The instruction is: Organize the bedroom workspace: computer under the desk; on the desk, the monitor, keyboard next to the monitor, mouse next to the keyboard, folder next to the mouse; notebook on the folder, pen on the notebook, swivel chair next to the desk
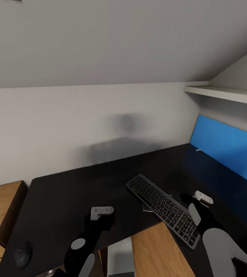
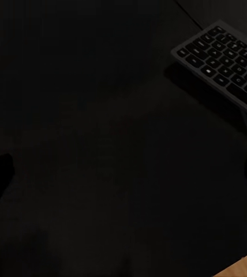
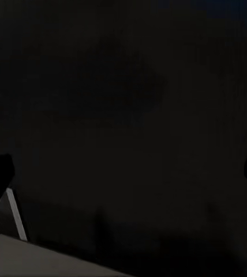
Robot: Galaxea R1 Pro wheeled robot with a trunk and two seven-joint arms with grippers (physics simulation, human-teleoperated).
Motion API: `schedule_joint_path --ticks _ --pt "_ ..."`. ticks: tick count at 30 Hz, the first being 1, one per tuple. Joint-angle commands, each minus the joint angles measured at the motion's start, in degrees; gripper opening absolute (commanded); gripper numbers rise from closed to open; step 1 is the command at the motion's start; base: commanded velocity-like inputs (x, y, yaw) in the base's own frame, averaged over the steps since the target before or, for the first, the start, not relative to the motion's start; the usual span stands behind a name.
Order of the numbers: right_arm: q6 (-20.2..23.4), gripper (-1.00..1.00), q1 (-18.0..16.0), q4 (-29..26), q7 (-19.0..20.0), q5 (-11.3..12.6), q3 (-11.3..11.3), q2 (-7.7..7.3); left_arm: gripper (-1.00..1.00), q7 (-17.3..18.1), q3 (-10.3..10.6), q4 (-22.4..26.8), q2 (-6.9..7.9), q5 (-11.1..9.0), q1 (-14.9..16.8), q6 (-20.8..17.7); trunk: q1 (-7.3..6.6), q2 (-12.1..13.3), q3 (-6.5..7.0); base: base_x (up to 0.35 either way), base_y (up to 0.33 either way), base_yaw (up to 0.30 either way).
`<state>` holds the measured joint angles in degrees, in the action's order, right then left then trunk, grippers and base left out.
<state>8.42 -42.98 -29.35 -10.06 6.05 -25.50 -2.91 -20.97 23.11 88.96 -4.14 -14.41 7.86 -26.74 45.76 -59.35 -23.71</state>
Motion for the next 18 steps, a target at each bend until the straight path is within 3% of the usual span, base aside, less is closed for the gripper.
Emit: schedule_joint_path --ticks 1,6,8,11,18 --pt "0.25 1.00 -0.05 0.00 -0.24 0.61 0.05 -0.03 1.00 -0.59 0.10 0.01 0.01 -0.61 0.05 -0.15 0.23 -0.46 -0.25 0.000 0.000 0.000" --pt "0.37 1.00 -0.08 0.14 -0.30 2.76 -0.01 0.00 1.00 -0.66 0.10 -0.08 0.01 -0.62 0.03 -0.15 1.33 -2.47 -1.15 0.000 0.000 0.000" --pt "0.46 1.00 -0.09 0.16 -0.31 6.70 0.05 -0.01 1.00 -0.71 0.10 -0.09 0.01 -0.62 0.03 -0.15 1.77 -3.27 -1.51 0.000 0.000 0.000" --pt "0.55 1.00 -0.09 0.16 -0.33 8.74 0.08 -0.01 1.00 -0.73 0.10 -0.14 0.01 -0.62 0.04 -0.15 2.43 -4.47 -2.05 0.000 0.000 0.000" --pt "0.67 1.00 -0.09 0.17 -0.39 9.97 0.09 0.00 1.00 -0.73 0.10 -0.20 0.01 -0.62 0.04 -0.15 3.96 -7.28 -3.30 0.000 0.000 0.000"
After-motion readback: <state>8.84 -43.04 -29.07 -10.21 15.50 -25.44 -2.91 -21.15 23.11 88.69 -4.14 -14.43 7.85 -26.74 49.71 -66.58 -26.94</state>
